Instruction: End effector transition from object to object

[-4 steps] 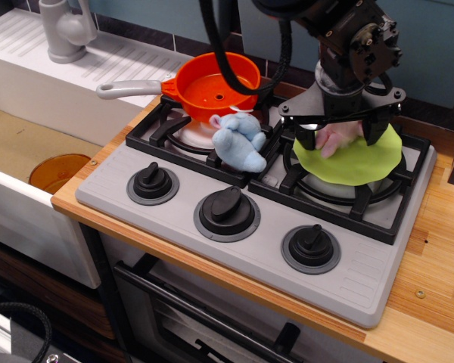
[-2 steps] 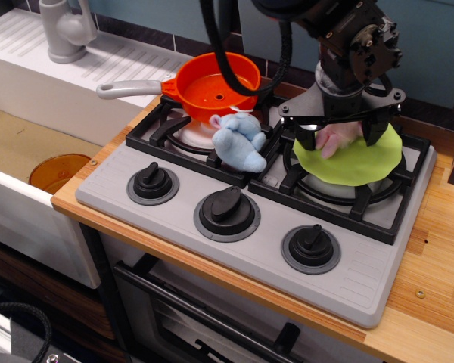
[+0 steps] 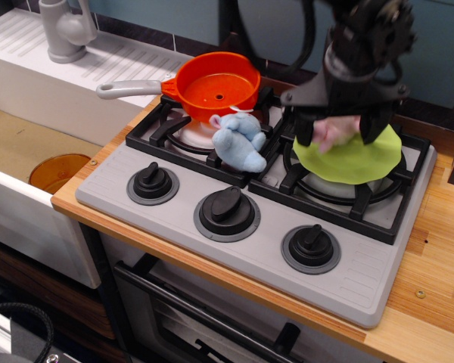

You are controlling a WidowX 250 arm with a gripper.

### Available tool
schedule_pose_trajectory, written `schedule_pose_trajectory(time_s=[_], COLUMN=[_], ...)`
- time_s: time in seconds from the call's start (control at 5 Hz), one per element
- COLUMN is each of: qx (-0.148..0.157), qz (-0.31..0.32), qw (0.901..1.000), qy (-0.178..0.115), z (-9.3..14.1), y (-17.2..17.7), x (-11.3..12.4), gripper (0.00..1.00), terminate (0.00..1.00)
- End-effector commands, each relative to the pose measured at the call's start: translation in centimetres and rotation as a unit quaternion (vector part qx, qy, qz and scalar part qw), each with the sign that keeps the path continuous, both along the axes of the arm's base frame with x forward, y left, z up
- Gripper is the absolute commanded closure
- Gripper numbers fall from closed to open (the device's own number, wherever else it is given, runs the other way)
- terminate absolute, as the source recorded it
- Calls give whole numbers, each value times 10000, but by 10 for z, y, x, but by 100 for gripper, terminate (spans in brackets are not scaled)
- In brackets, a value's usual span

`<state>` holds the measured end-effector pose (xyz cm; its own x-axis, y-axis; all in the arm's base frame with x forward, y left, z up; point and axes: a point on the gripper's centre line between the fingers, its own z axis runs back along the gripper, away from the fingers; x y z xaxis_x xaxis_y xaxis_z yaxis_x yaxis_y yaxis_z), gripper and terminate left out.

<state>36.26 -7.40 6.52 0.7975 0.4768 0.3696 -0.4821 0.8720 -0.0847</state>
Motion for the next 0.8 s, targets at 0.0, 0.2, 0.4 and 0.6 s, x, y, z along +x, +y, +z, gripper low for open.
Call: schedule_pose_trajectory(time_s=[0.0,0.2,0.4,0.6], qx=[166,330,467,504], qz=[-70,-309,-560,-649], qw=[9998,9990,9973,9966], qy=[-100,-71,-94,-110], z=[62,71,74,81], y=[-5,14,46,66], x=[10,11,9,6], gripper=[0,0,0,0], terminate=[0,0,0,0])
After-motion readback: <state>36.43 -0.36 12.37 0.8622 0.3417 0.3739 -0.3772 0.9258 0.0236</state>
